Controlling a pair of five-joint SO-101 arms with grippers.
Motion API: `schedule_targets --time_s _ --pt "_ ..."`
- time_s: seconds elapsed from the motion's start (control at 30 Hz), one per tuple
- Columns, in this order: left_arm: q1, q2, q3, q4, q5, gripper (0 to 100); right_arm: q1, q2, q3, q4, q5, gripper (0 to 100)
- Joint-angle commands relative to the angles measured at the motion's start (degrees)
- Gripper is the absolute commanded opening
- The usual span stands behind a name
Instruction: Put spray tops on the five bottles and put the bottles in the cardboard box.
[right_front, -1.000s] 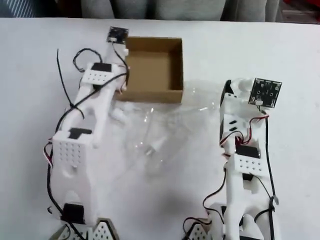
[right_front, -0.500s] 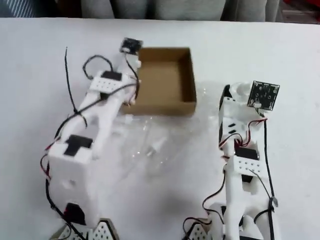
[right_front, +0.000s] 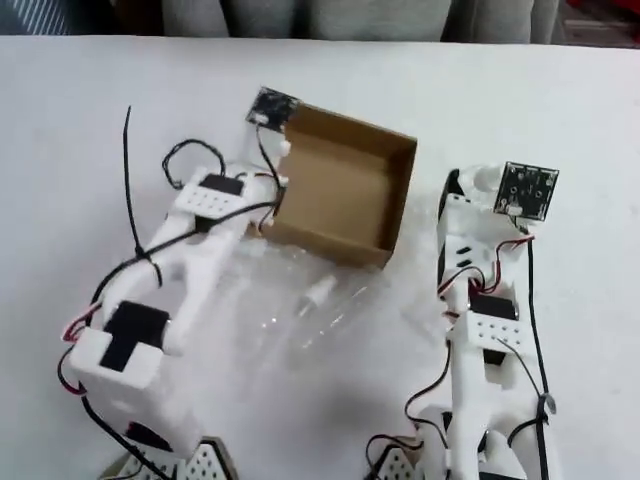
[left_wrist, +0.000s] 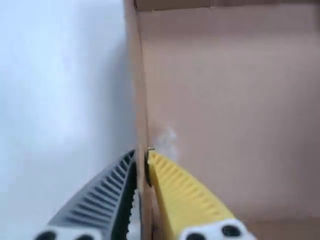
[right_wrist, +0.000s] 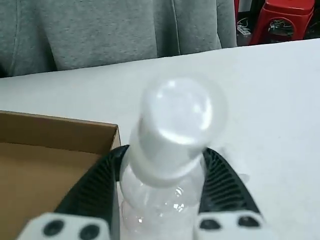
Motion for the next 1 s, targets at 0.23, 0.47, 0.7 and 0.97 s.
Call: schedule_targets --time_s 0.23,0.47,0.7,0.97 --pt "-1.8 -4.4 4.8 -1.8 25.5 2 -1.5 -1.6 -1.3 0.1 0.5 1.4" --pt "-3.1 -4.4 4.9 -1.8 29.3 2 -1.5 -1.6 -1.6 0.1 0.5 1.4" --pt "-2.9 -4.7 5.0 -1.5 18.1 2 -2.2 -1.6 -2.6 0.2 0.5 1.4" --pt "-2.9 -6.5 5.2 -0.9 12.0 2 -4.7 -1.6 -5.8 5.9 0.4 1.4"
